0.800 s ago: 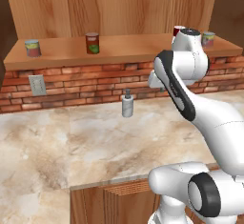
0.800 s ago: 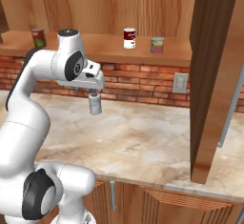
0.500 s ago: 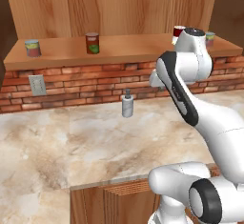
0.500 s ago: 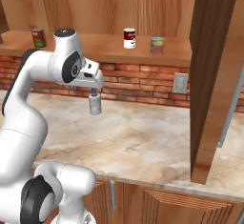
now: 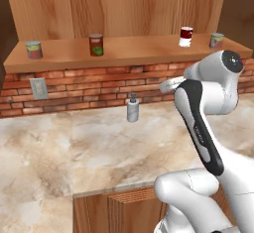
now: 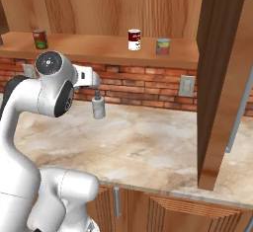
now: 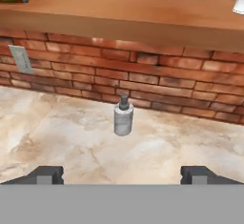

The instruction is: Stack two cans on top of the other two cans in the cabinet.

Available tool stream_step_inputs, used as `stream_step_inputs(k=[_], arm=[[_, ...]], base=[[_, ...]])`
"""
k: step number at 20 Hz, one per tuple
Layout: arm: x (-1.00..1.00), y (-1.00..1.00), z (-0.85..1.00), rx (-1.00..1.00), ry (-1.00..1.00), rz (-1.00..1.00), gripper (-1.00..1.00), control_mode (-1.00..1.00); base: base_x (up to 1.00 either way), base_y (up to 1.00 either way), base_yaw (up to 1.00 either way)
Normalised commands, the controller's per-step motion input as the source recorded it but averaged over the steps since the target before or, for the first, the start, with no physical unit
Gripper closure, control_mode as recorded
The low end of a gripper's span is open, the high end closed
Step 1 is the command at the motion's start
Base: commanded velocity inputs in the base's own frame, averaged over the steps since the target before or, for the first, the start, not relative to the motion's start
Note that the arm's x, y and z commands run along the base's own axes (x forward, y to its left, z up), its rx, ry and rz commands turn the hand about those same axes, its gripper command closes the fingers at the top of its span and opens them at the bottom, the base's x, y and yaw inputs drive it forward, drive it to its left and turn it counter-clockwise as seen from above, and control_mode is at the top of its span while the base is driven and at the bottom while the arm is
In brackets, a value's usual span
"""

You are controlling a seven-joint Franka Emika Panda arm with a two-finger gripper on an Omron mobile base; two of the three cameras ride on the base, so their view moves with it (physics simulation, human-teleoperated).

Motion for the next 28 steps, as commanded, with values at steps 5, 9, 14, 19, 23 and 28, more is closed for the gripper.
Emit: stream_step_inputs(k=[5,9,14,19,23,28], arm=[[0.0,0.26,0.42,0.0,-0.32,0.11,-1.0,-1.0],[0.05,0.35,0.4,0.0,-0.2,0.08,-1.0,-1.0],[0.16,0.32,0.38,0.0,-0.02,0.09,-1.0,-1.0],[0.24,0.31,0.35,0.0,0.04,0.08,-1.0,-1.0],[0.26,0.3,0.3,0.0,0.08,0.02,-1.0,-1.0],[0.17,0.32,0.3,0.03,0.06,0.0,-1.0,-1.0]], base=[[0.0,0.0,0.0],[0.0,0.0,0.0],[0.0,0.0,0.0],[0.0,0.0,0.0],[0.0,0.0,0.0],[0.0,0.0,0.0]])
